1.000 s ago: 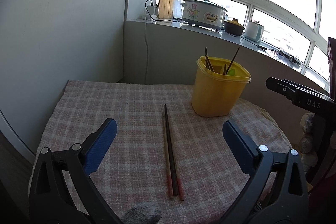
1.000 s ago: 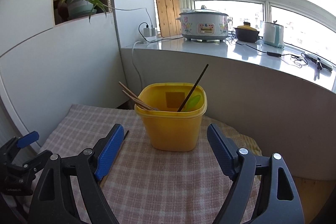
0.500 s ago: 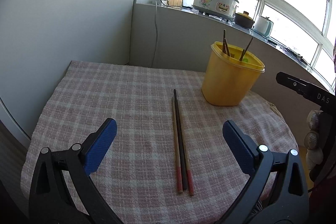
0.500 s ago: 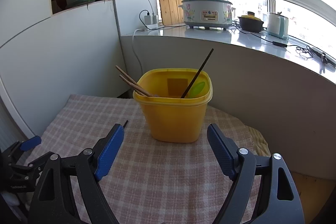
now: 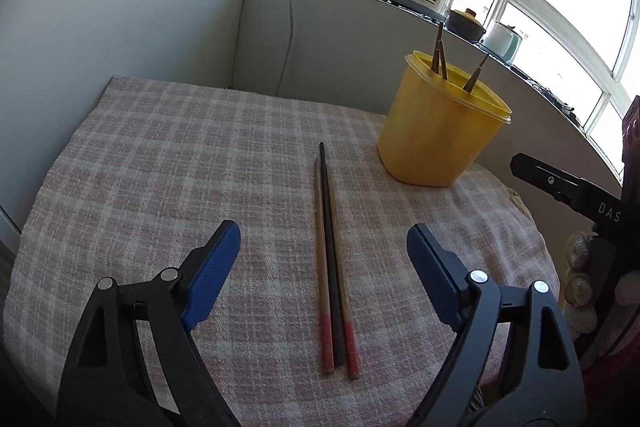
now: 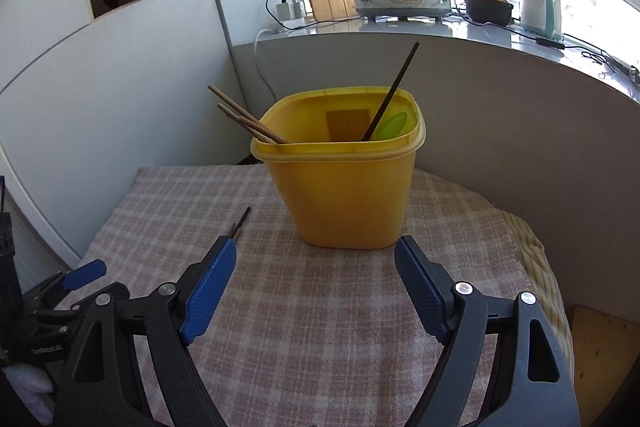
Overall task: Organize utensils
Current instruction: 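Move both grippers back down to the remaining chopsticks on the cloth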
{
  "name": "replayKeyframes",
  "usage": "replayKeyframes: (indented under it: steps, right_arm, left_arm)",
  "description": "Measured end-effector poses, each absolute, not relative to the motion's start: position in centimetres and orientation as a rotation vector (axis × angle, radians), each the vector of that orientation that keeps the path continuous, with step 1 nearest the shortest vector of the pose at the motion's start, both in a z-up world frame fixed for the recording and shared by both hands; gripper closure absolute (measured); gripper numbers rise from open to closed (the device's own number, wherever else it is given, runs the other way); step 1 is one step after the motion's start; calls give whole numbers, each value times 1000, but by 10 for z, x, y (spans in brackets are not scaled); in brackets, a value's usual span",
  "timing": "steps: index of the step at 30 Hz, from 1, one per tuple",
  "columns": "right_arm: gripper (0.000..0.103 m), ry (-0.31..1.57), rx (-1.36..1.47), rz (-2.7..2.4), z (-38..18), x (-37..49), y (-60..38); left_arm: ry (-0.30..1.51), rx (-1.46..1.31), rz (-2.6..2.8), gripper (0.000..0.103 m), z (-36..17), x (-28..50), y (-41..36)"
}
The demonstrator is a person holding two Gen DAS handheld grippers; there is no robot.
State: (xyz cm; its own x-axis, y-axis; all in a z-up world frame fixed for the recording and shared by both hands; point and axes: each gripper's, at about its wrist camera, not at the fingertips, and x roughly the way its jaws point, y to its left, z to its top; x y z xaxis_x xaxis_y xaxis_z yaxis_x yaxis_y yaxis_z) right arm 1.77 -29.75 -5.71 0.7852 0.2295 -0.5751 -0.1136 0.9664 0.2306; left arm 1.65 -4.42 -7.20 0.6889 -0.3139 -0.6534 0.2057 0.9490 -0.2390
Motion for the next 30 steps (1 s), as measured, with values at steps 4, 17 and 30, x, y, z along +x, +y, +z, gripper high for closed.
replayKeyframes:
  steps: [4,17,30]
  right_arm:
    - [22,673,201,200,-64,21,-295]
    - [22,772,190,289,-77,35,-279]
    - [22,846,237,334,-88,38,-279]
  left_arm:
    - [779,-185,-296,26,-79,18,-39]
    - [831,-121,-308,46,-92,31,-40]
    - [911,-60,-367,61,-110,58,-49]
